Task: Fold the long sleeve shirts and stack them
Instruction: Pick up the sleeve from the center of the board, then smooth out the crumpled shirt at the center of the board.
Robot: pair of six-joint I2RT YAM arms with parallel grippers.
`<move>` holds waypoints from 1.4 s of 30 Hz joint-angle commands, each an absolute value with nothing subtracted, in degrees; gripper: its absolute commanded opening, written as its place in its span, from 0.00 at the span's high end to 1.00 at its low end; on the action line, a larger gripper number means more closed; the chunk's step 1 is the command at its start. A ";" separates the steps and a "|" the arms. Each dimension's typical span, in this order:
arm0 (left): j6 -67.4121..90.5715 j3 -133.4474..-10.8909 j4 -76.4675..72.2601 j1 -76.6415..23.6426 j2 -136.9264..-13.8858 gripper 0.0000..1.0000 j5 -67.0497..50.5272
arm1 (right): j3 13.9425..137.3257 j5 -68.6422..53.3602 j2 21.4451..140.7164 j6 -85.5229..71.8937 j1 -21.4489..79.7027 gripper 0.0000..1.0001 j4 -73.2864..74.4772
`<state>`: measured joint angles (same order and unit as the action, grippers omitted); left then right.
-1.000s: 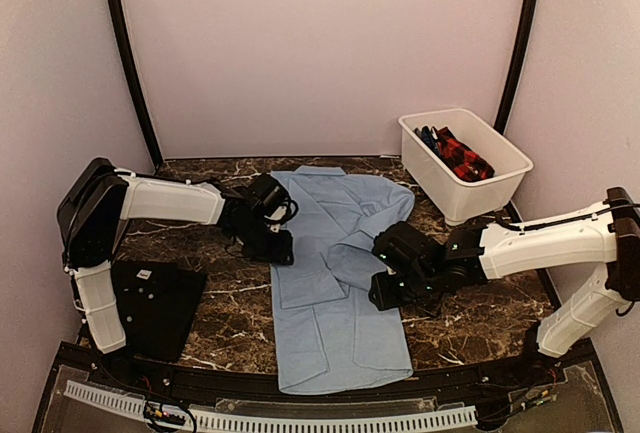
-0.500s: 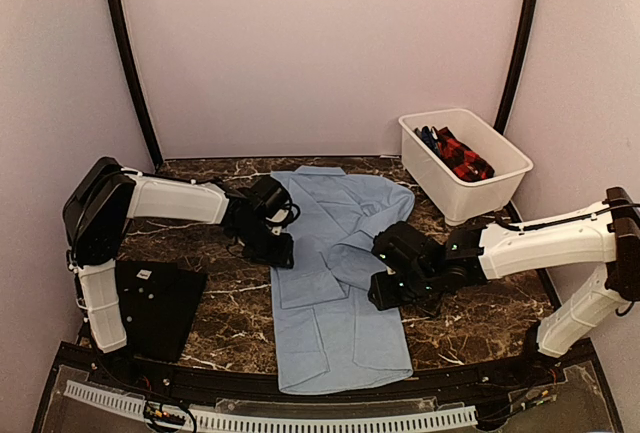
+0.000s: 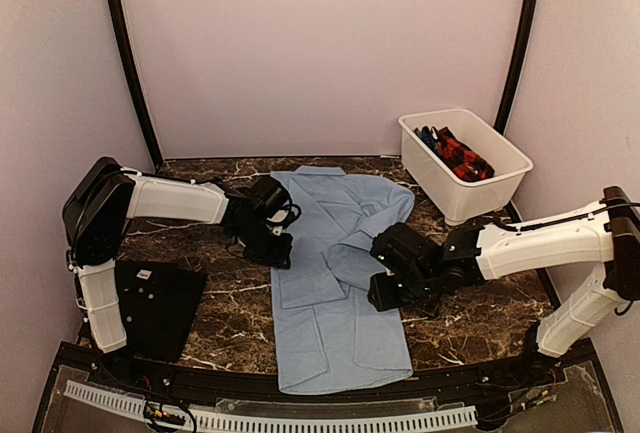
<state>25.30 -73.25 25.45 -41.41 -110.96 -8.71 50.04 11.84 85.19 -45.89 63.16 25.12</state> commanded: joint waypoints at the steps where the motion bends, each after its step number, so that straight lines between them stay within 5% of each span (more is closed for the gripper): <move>1: 25.62 -74.21 26.96 -41.39 -107.37 0.89 -8.22 | 51.71 12.59 86.04 -45.44 63.17 0.60 23.08; 6: 26.24 -74.08 27.59 -41.25 -105.78 1.00 -4.35 | 52.94 13.54 86.70 -44.91 62.89 0.60 23.05; 24: 23.10 -80.42 33.05 -25.26 -95.80 1.00 6.28 | 53.11 15.70 83.79 -42.02 57.50 0.59 21.45; 30: 22.05 -85.17 33.58 -14.25 -94.59 1.00 3.34 | 52.34 14.71 84.23 -40.98 55.70 0.60 19.58; 35: 19.46 -85.44 30.78 -13.69 -93.15 1.00 -10.87 | 52.97 14.47 84.83 -40.35 54.71 0.59 18.55; 42: 21.36 -84.63 32.81 -11.98 -91.09 1.00 -1.88 | 54.56 13.48 87.17 -38.85 53.83 0.57 17.12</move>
<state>20.99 -84.51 31.00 -13.80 -94.45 -5.56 52.60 13.98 85.43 -40.47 54.33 19.53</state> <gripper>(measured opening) 0.006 0.420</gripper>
